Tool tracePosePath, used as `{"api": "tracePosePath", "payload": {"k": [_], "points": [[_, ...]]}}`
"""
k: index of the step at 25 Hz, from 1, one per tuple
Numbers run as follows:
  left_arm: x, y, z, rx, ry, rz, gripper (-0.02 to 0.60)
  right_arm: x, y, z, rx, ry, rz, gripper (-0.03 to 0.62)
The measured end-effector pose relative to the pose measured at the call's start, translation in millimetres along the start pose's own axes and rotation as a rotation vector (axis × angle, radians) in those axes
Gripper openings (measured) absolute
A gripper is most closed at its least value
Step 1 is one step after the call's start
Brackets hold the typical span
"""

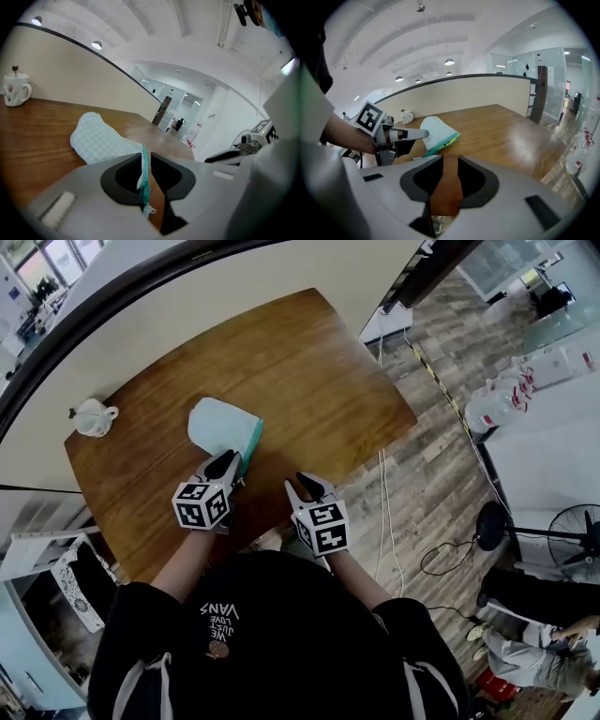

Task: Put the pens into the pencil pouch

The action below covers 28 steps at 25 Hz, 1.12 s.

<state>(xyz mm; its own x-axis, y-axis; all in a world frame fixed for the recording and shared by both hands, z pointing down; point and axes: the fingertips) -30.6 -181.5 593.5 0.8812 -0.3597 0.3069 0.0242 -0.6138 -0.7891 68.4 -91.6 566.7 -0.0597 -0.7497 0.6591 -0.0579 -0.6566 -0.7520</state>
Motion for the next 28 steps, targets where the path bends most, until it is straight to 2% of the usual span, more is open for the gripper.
{"api": "tracePosePath", "payload": {"k": [6, 10, 17, 23, 28], "points": [[-31.5, 4.6, 10.0, 0.052, -0.007, 0.024, 0.049, -15.3, -1.5, -7.3, 0.04, -0.057, 0.028, 0.078], [-53.7, 10.6, 21.1, 0.108, -0.005, 0.038, 0.049, -26.0, 1.7, -13.6, 0.044, -0.064, 0.05, 0.078], [-74.2, 20.3, 50.5, 0.211, 0.036, 0.049, 0.049, -39.5, 9.3, -16.6, 0.003, -0.004, 0.087, 0.077], [-83.1, 19.3, 89.5, 0.257, 0.073, 0.062, 0.039, -57.4, 10.8, -6.8, -0.029, 0.036, 0.117, 0.064], [-89.4, 10.2, 121.7, 0.26, 0.107, 0.085, 0.014, -79.5, 7.0, 1.0, -0.052, 0.074, 0.142, 0.035]]}}
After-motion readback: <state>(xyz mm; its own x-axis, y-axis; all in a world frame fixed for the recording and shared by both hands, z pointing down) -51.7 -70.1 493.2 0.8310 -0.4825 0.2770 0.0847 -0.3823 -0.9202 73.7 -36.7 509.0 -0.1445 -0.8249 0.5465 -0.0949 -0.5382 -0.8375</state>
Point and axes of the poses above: the fingertips, and each gripper's own axes: x forward along the fingers, z to its right, y out of its top, and after that the axes turned 13 degrees about -y, right-handed
